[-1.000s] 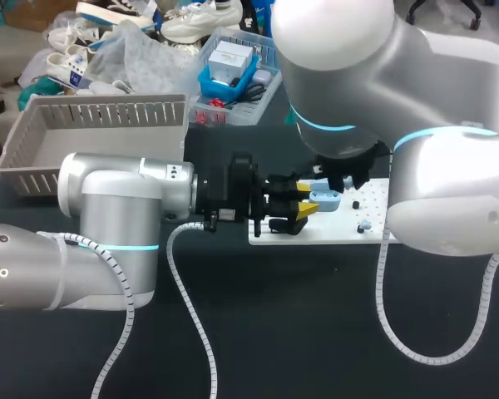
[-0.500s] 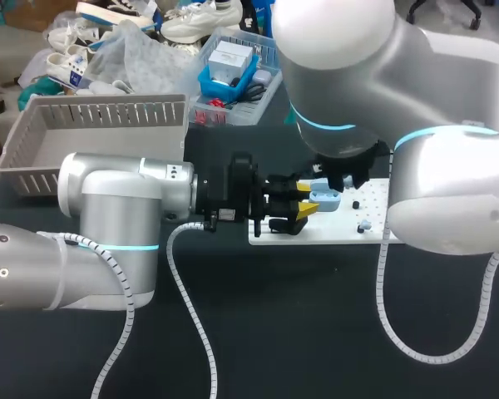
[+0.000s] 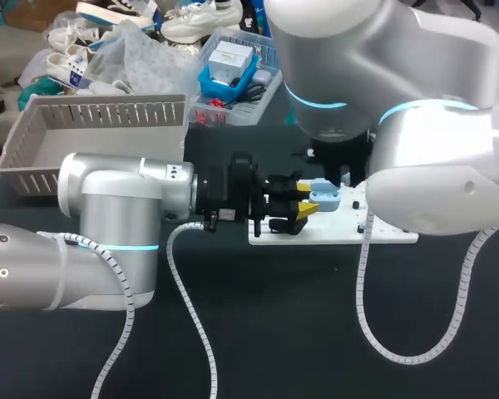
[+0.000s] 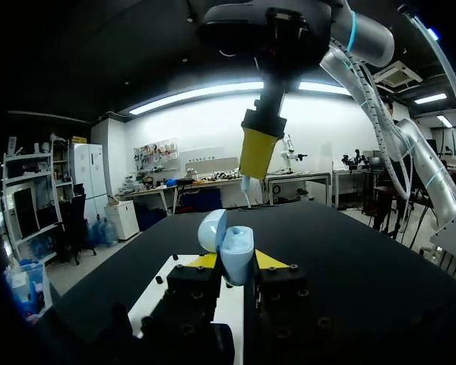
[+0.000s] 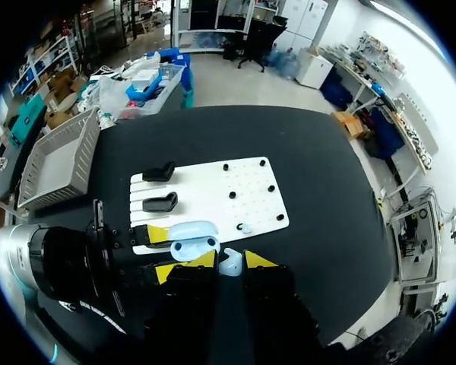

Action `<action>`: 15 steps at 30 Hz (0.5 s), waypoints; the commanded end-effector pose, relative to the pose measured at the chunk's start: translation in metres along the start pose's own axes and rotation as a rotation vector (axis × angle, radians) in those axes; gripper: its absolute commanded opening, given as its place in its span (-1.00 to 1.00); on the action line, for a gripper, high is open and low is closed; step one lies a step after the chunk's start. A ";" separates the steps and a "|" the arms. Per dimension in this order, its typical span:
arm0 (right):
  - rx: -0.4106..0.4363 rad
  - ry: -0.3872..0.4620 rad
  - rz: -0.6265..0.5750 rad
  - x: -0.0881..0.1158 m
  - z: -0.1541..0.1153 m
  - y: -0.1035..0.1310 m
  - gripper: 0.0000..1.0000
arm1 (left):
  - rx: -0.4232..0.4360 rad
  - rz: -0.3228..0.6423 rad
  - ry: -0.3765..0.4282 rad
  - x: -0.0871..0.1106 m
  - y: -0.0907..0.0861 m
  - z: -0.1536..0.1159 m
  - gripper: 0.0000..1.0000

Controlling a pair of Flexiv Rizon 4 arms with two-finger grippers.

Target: Pick up each earbud case from the left stands, insert the matching earbuds, close the lid, and place the case in the box.

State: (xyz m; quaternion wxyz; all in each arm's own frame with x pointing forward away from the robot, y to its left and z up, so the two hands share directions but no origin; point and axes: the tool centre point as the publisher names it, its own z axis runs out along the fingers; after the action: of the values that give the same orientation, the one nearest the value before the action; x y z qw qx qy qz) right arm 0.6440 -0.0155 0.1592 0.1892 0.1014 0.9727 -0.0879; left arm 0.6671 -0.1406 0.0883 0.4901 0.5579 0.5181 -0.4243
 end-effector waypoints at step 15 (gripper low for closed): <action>0.010 0.048 -0.015 0.007 0.008 0.013 -1.00 | 0.000 0.000 0.000 0.000 0.000 0.000 -1.00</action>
State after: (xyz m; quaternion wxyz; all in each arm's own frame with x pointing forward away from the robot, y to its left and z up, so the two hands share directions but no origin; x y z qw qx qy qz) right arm 0.6441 -0.0028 0.1487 0.1639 0.0977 0.9772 -0.0926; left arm 0.6671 -0.1406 0.0883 0.4901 0.5580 0.5181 -0.4243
